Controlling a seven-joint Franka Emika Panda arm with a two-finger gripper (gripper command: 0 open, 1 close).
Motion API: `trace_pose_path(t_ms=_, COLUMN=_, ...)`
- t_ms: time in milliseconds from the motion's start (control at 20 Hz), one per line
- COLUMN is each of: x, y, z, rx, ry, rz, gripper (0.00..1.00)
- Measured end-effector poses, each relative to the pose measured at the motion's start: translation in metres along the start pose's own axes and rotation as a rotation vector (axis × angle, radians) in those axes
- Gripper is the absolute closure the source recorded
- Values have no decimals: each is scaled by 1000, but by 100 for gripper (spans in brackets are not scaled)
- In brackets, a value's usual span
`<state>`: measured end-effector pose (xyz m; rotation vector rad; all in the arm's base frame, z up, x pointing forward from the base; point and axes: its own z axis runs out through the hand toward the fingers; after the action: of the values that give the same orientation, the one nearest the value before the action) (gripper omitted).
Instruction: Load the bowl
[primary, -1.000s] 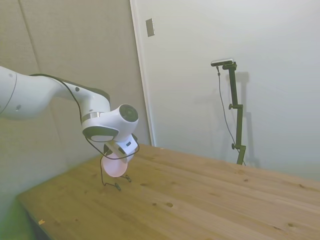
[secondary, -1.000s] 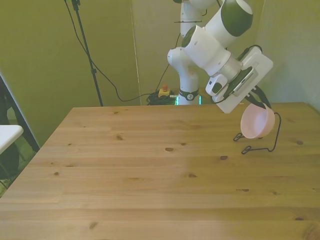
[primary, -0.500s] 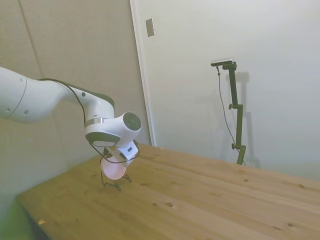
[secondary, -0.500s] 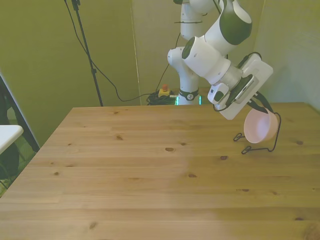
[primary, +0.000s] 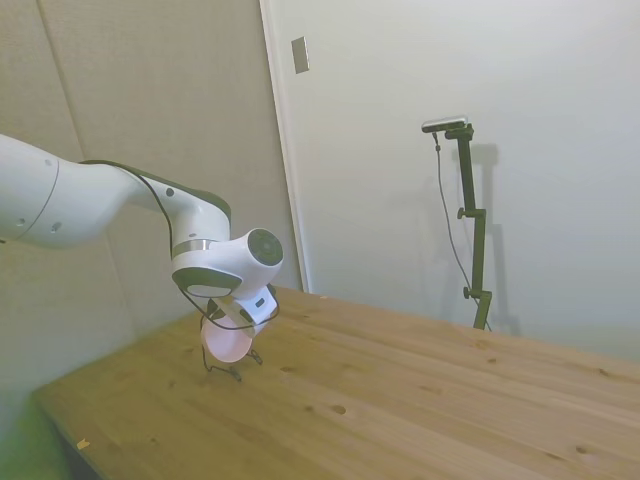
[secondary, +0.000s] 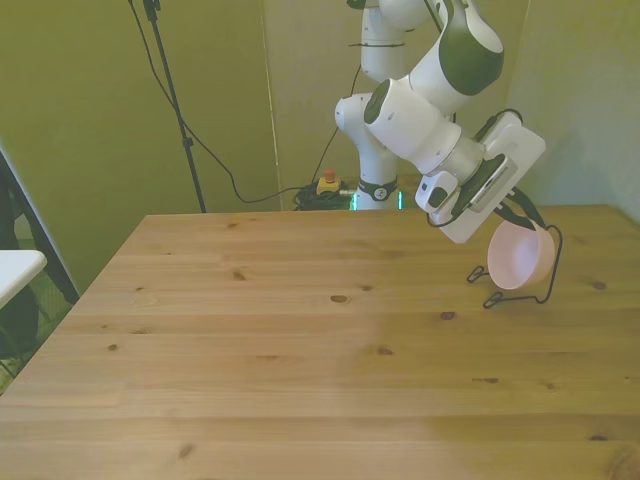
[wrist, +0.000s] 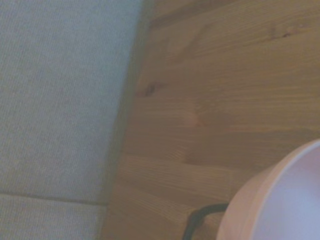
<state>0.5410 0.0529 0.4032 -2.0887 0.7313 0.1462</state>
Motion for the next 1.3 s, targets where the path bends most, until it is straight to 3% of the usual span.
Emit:
trace_pose_path(t_ms=650, x=2, y=6, z=6, rx=-9, ry=3, rz=10, gripper=100)
trace_pose_path(t_ms=700, x=2, y=6, z=6, rx=-10, ry=3, rz=10, gripper=0)
trace_pose_path(t_ms=1300, x=0, y=10, z=9, rx=-15, ry=2, rz=15, gripper=0)
